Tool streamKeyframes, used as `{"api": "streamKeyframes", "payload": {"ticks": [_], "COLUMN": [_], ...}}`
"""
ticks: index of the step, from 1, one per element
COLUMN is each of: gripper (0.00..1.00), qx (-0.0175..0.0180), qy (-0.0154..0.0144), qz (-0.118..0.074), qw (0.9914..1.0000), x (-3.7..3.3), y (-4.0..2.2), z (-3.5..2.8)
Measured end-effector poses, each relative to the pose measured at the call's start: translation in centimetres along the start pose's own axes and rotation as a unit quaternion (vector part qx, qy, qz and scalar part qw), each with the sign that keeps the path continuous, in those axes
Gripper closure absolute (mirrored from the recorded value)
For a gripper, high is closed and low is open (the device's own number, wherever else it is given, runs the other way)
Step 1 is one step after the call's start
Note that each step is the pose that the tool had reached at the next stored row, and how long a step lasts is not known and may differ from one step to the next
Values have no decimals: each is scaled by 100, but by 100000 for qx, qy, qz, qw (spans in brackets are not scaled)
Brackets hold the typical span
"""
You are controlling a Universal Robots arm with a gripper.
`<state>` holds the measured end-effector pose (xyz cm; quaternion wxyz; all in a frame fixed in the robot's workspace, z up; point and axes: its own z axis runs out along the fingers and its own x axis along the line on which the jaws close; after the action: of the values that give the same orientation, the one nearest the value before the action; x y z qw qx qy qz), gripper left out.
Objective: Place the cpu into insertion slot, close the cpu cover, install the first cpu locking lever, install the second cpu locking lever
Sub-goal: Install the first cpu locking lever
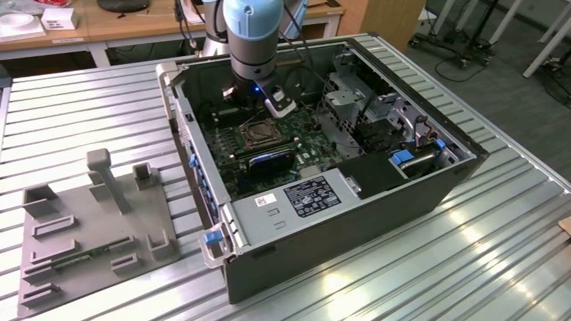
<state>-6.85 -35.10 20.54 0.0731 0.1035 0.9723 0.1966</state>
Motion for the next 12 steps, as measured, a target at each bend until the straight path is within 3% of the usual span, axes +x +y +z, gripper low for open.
{"api": "streamKeyframes", "payload": {"ticks": [12], "gripper": [89], "qx": [1], "qy": [6], "qz": [0], "qw": [100000], "x": [-1], "y": [-22], "z": [43]}}
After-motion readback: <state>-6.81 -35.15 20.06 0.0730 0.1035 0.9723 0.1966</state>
